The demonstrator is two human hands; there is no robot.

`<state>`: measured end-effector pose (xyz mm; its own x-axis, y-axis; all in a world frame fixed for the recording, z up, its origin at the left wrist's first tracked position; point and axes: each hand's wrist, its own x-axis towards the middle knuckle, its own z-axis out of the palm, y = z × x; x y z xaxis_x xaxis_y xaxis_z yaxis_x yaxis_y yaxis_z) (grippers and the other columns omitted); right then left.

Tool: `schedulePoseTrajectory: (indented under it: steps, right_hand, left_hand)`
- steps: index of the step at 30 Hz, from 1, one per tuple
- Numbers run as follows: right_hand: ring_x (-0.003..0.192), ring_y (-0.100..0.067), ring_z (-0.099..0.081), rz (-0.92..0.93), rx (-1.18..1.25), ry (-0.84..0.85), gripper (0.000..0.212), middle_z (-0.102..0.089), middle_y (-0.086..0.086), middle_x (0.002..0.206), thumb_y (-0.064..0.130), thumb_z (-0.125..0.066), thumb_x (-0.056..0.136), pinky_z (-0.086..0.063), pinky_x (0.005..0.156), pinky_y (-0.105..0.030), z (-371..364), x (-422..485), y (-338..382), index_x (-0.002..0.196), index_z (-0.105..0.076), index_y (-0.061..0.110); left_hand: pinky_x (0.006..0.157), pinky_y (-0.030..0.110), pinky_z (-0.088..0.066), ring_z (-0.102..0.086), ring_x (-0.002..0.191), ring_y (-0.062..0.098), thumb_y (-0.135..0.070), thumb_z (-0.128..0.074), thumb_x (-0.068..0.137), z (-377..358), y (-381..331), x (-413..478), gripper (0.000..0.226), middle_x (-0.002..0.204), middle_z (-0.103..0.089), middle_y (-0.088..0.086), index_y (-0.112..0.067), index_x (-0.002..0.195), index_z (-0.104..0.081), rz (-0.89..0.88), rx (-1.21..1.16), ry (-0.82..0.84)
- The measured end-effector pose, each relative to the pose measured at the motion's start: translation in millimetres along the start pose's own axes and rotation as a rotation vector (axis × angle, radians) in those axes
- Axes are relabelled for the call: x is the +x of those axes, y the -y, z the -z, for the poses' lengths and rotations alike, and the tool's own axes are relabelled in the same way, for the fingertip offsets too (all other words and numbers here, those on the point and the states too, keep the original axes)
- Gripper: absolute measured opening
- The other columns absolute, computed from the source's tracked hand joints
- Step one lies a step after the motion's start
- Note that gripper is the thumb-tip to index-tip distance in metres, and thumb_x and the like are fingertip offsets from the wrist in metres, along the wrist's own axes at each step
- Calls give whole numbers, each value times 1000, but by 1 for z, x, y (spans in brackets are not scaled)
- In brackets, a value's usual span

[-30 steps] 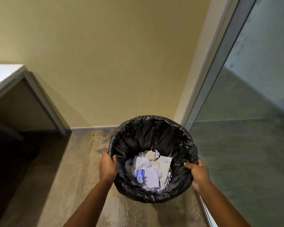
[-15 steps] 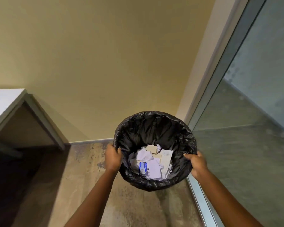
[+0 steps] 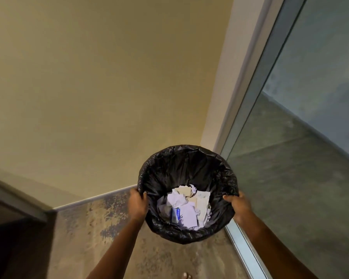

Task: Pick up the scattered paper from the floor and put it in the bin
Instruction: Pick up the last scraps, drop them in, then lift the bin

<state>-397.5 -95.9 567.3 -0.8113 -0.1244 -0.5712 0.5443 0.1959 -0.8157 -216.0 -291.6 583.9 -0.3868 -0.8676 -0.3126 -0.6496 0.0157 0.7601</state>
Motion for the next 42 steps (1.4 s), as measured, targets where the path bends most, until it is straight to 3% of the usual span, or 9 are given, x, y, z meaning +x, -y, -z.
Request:
schedulePoseTrajectory:
  steps: [5,9,14,20,22,26,31,37,42]
  right_hand:
    - [83,-31,-58,-17,-52,-9,36,-61,-29,106,-18,-57,76,-50,79,-47,-14,64,6,112,-55,-12]
    - [96,-40,-62,-32,-171,-38,45,-62,-30,111,-17,-60,73,-50,88,-52,-31,126,0,116,-55,-7]
    - [89,-32,-59,-161,-180,-9,37,-62,-24,107,-8,-57,80,-50,72,-36,-55,197,-25,116,-55,-1]
    - [84,-30,-55,-272,-280,-3,37,-61,-24,98,-12,-59,75,-46,78,-42,-76,296,-87,111,-55,-13]
    - [87,-28,-53,-321,-343,40,48,-58,-24,102,-8,-65,70,-47,81,-44,-81,323,-108,116,-53,-14]
    - [84,-22,-53,-333,-449,71,34,-54,-13,99,-5,-53,87,-47,67,-30,-90,366,-147,121,-52,-10]
    - [96,-28,-58,-288,-534,11,31,-59,-27,123,-3,-52,88,-47,81,-34,-96,393,-176,119,-55,-10]
    - [109,-46,-58,-246,-637,-46,29,-62,-34,112,-8,-62,77,-44,99,-52,-95,407,-199,105,-59,-16]
    - [113,-41,-56,-274,-654,-23,35,-61,-28,118,-7,-62,78,-45,100,-46,-96,406,-194,112,-58,-10]
  left_hand:
    - [88,44,-44,-55,111,39,-6,-43,97,-38,-14,56,28,121,-56,30,11,119,-42,46,35,47]
    - [94,43,-45,-55,114,37,-10,-46,97,-75,-5,106,31,125,-55,25,6,123,-39,97,12,132]
    - [95,45,-42,-53,115,39,-10,-48,96,-127,28,183,29,124,-53,28,6,119,-40,189,-20,188]
    - [94,45,-47,-56,107,35,-9,-53,88,-203,97,276,26,114,-58,22,5,110,-48,269,-86,315]
    - [89,40,-47,-58,101,29,-1,-51,91,-226,124,299,5,104,-59,16,-5,93,-54,267,-94,351]
    - [53,21,-45,-62,53,1,17,-46,88,-262,166,322,48,51,-66,-6,-20,59,-57,230,-131,304]
    - [58,25,-36,-48,67,15,9,-45,93,-292,178,320,38,67,-51,1,-15,64,-48,269,-162,303]
    - [68,29,-45,-51,88,21,7,-44,94,-306,192,319,8,88,-52,7,-1,94,-46,306,-186,293]
    - [87,40,-45,-54,113,37,2,-44,96,-312,207,325,30,125,-53,23,12,124,-41,363,-167,337]
